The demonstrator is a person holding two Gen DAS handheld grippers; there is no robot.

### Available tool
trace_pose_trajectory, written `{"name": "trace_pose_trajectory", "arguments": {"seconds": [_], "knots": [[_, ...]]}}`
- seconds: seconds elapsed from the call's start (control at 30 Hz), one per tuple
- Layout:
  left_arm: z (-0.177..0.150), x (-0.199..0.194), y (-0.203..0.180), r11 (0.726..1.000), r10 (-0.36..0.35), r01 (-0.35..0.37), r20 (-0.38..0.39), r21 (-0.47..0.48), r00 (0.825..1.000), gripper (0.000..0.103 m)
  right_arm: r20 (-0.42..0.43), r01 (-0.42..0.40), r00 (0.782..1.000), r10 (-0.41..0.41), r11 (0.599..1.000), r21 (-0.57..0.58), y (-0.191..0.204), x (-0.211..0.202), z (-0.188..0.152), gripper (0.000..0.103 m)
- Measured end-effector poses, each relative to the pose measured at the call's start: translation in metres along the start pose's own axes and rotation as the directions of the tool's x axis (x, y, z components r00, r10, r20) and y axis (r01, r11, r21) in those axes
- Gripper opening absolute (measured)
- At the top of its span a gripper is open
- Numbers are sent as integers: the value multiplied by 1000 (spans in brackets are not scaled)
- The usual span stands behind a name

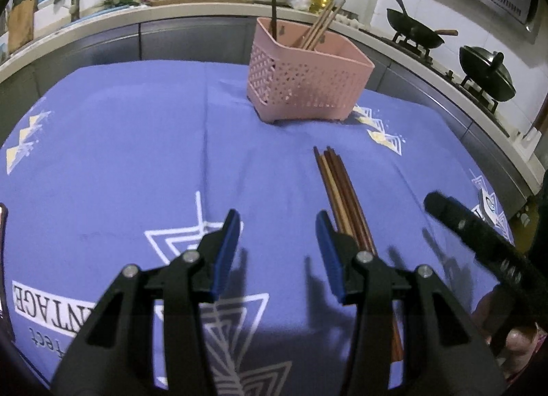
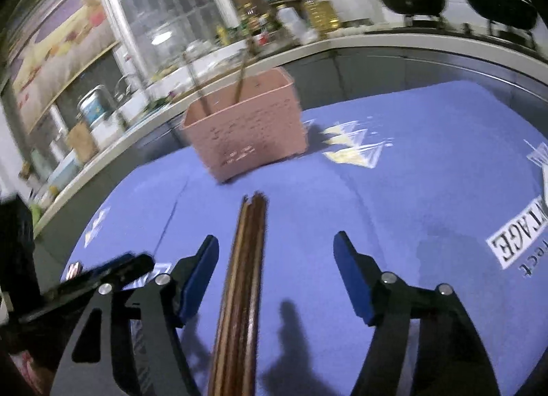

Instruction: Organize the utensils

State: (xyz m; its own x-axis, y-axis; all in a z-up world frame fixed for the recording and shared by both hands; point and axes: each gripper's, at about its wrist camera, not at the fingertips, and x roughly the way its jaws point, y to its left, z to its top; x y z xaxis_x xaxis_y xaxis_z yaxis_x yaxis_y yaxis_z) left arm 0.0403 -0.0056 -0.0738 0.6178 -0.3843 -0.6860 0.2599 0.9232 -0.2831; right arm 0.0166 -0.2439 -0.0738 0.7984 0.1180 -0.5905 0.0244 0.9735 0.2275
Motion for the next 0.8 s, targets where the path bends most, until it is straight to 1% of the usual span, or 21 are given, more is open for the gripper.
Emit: {"name": "trace_pose_trajectory", "arguments": {"seconds": [0.07, 0.13, 0.17, 0.23, 0.33, 0.47, 0.63, 0.8], "knots": [[-1, 2, 0, 1000, -1, 1, -10, 2, 1000, 44, -1, 6, 1000, -6, 1000, 14, -5, 0, 2, 66], [-2, 5, 0, 1000, -5, 5, -19, 3, 1000, 44, -28, -16, 999, 16, 1000, 16, -8, 1, 3, 55], [-2, 6, 0, 1000, -8, 8, -23, 3, 1000, 44, -40, -19, 999, 19, 1000, 10, -8, 2, 3, 52], [-3, 8, 0, 1000, -14, 14, -31, 0, 999, 44, -85, -21, 996, 20, 1000, -13, -6, 8, -1, 43], [-4, 11, -1, 1000, -19, 19, -40, 1, 999, 44, -141, -29, 990, 24, 999, -34, -2, 16, -7, 37], [-5, 13, 0, 1000, -21, 21, -50, 4, 999, 44, -158, -23, 987, 14, 998, -54, 1, 18, -11, 36], [-5, 15, 1, 1000, -28, 28, -57, 2, 998, 44, -169, -19, 985, 12, 999, -37, -2, 20, -11, 36], [-6, 16, 0, 999, -31, 31, -59, 7, 998, 44, -182, -35, 983, 30, 999, -25, -3, 21, -12, 37]]}}
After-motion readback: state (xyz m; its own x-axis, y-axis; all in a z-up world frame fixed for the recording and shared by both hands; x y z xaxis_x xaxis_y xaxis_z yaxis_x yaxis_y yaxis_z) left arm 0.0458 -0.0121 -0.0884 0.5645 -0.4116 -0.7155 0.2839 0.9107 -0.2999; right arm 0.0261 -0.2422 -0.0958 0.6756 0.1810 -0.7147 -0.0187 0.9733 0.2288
